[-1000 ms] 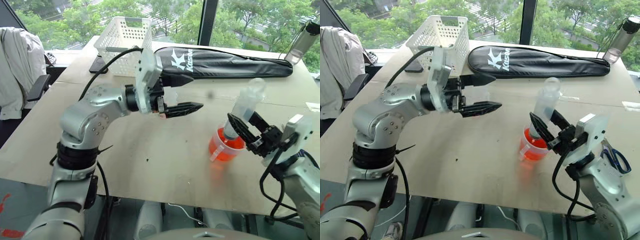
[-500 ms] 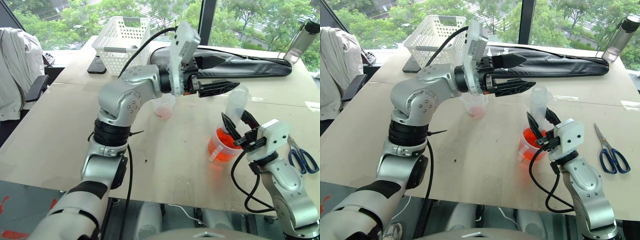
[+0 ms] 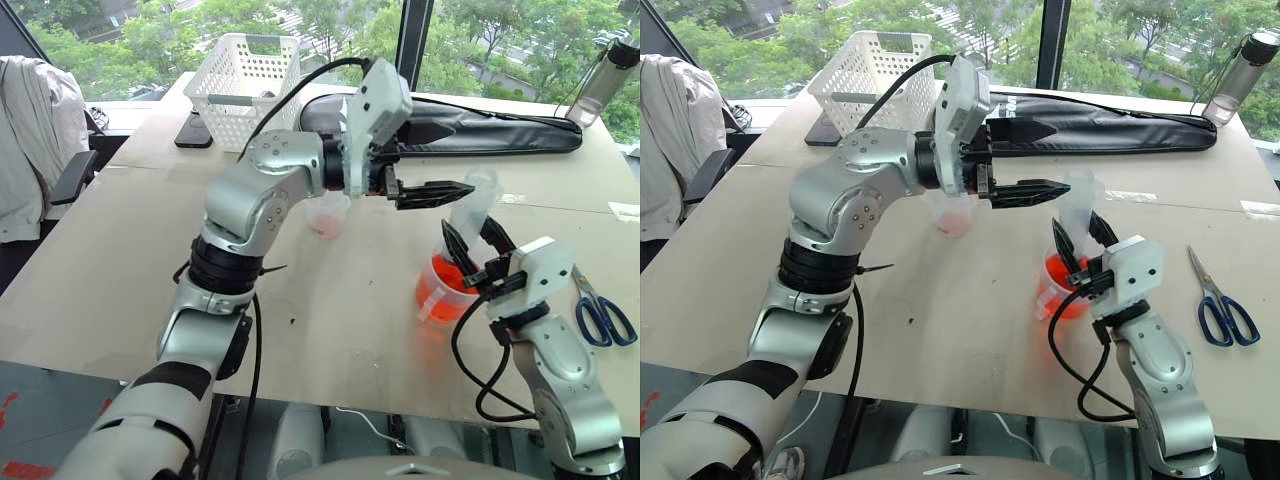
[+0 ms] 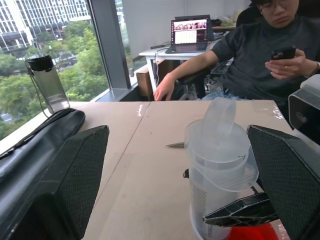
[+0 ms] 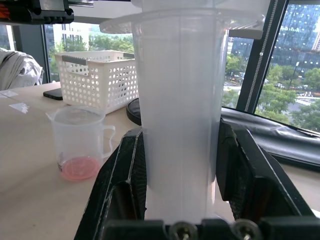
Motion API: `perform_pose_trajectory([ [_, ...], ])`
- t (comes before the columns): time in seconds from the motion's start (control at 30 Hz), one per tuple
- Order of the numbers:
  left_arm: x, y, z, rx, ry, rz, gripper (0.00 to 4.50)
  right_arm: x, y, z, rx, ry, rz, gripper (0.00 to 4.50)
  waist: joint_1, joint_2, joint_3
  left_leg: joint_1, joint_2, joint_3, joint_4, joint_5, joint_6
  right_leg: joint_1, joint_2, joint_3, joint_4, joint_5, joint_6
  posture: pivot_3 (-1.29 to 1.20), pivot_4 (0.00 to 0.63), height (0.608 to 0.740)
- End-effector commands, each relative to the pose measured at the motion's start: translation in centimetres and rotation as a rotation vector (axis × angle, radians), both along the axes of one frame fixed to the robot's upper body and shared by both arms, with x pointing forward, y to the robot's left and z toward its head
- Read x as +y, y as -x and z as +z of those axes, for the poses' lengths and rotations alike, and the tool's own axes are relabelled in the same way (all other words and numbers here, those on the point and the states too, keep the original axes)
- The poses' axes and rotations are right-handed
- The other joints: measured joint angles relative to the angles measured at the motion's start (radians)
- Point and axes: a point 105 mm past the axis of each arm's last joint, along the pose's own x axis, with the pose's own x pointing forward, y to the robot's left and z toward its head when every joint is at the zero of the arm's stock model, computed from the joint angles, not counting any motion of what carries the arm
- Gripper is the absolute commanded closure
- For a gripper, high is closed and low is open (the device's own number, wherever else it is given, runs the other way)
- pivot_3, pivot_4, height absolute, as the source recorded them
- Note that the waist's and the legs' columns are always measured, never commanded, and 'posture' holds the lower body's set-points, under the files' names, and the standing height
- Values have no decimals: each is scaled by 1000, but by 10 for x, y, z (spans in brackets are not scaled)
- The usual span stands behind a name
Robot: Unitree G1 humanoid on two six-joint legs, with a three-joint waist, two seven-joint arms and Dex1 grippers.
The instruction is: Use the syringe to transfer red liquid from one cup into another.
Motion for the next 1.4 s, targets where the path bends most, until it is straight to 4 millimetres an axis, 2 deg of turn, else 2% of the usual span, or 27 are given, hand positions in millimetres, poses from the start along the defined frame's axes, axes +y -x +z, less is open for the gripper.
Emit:
perform_pose_trajectory([
  [0.03, -6, -4, 3, -69, -2, 36, 0, 4, 5, 16, -67, -5, 3, 3037, 0, 0, 0, 0, 0, 0, 0, 0, 0, 0, 0, 0, 0, 0, 0, 0, 150, 724],
  [0.1, -9, -8, 2, -81, -4, 58, 0, 5, 4, 18, -71, -3, -1, 3037, 0, 0, 0, 0, 0, 0, 0, 0, 0, 0, 0, 0, 0, 0, 0, 0, 150, 724],
  [0.13, -11, -10, 1, -83, -3, 66, 244, 6, 4, 19, -73, -1, -2, 3037, 0, 0, 0, 0, 0, 0, 0, 0, 0, 0, 0, 0, 0, 0, 0, 0, 150, 724],
  [0.23, -16, -11, 1, -88, 2, 68, 1384, 8, 3, 21, -77, 6, -2, 3037, 0, 0, 0, 0, 0, 0, 0, 0, 0, 0, 0, 0, 0, 0, 0, 0, 150, 724],
  [0.33, -19, -14, 4, -78, 22, 81, 2297, 8, 2, 22, -81, 17, -5, 3038, 0, 0, 0, 0, 0, 0, 0, 0, 0, 0, 0, 0, 0, 0, 0, 0, 150, 724],
  [0.5, -24, -6, 5, -88, 39, 33, 4414, 9, 2, 23, -82, 24, -7, 3039, -1, 0, 0, 0, 0, 0, 0, 0, 0, 0, 0, 0, 0, 0, 0, 0, 150, 724],
  [0.9, -29, 6, 22, -125, 100, -34, 4500, 8, 6, 18, -45, 21, 15, 3040, 0, 0, 0, 0, 0, 0, 0, 0, 0, 0, 0, 0, 0, 0, 0, 0, 150, 724],
  [1.13, -29, 8, 21, -127, 93, -52, 4500, 6, 17, 9, 13, 13, 60, 3040, 0, 0, 0, 0, 0, 0, 0, 0, 0, 0, 0, 0, 0, 0, 0, 0, 150, 724],
  [1.4, -29, 8, 23, -134, 92, -59, 4500, 3, 21, -2, 63, -20, 66, 3040, 0, 0, 0, 0, 0, 0, 0, 0, 0, 0, 0, 0, 0, 0, 0, 0, 150, 724],
])
